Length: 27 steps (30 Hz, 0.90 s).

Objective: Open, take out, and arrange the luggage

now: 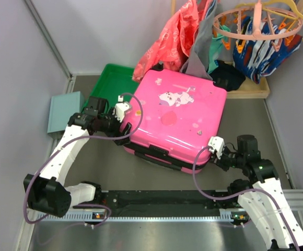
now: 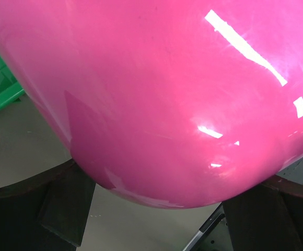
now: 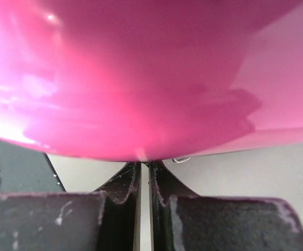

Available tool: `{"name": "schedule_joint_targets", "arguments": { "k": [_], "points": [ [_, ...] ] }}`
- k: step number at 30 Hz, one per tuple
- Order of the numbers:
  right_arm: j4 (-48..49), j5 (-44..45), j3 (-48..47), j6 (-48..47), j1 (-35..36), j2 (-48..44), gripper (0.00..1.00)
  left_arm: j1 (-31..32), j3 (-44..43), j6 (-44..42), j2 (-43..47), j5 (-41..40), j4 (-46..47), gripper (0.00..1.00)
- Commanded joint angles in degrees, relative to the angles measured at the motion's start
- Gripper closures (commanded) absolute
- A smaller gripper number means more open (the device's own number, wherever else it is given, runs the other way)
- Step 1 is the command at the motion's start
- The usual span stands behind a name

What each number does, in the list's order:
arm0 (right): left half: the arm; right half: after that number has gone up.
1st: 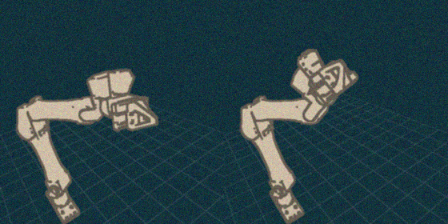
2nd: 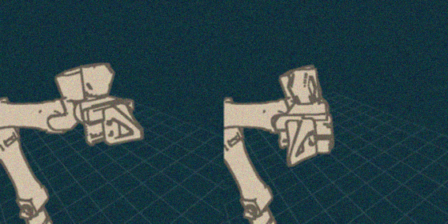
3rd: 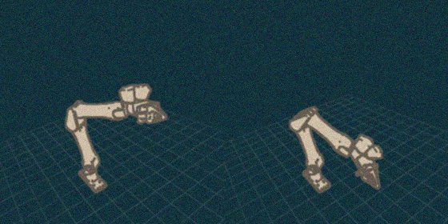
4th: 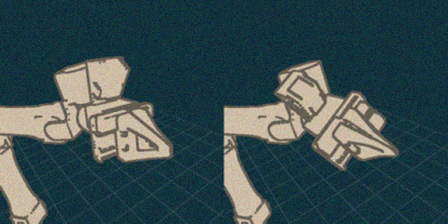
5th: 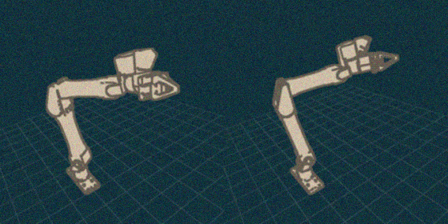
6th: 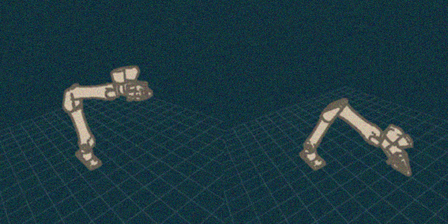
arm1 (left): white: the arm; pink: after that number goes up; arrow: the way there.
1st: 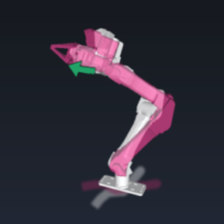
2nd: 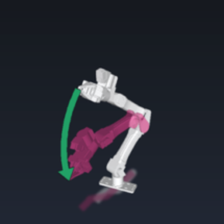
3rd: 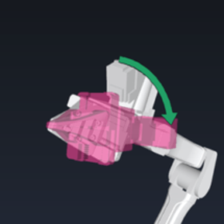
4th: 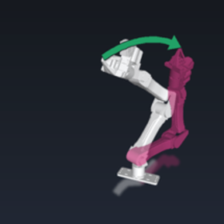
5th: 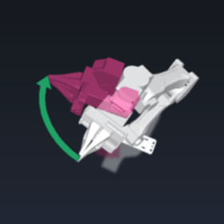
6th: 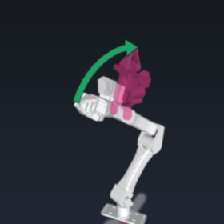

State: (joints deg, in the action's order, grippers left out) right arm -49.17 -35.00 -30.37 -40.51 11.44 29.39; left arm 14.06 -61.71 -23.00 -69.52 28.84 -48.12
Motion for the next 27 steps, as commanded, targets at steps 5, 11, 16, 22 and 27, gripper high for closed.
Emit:
{"name": "schedule_joint_targets", "arguments": {
  "k": [5,11,16,22,27],
  "points": [
    [0.6,-5.7,-2.1,-6.2,0.2,-0.6,1.00,-0.1,-4.1,5.6,-1.9,-2.2,47.7,0.08],
    [-4.5,-9.7,-2.2,-12.0,0.2,-0.8,1.00,-0.1,-4.5,5.6,-2.0,-2.4,47.6,0.08],
    [-9.9,-11.1,-4.6,-15.6,1.0,-0.6,1.00,-0.1,-4.5,5.9,-2.1,-2.4,47.7,0.08],
    [-16.0,-9.6,-6.7,-18.5,1.9,-0.9,1.00,-0.1,-3.7,5.5,-2.3,-2.6,47.7,0.08],
    [-13.2,-10.6,-4.9,-19.3,2.1,-1.7,1.00,-0.1,-3.4,5.5,-1.9,-2.3,47.5,0.08]
  ]
}}
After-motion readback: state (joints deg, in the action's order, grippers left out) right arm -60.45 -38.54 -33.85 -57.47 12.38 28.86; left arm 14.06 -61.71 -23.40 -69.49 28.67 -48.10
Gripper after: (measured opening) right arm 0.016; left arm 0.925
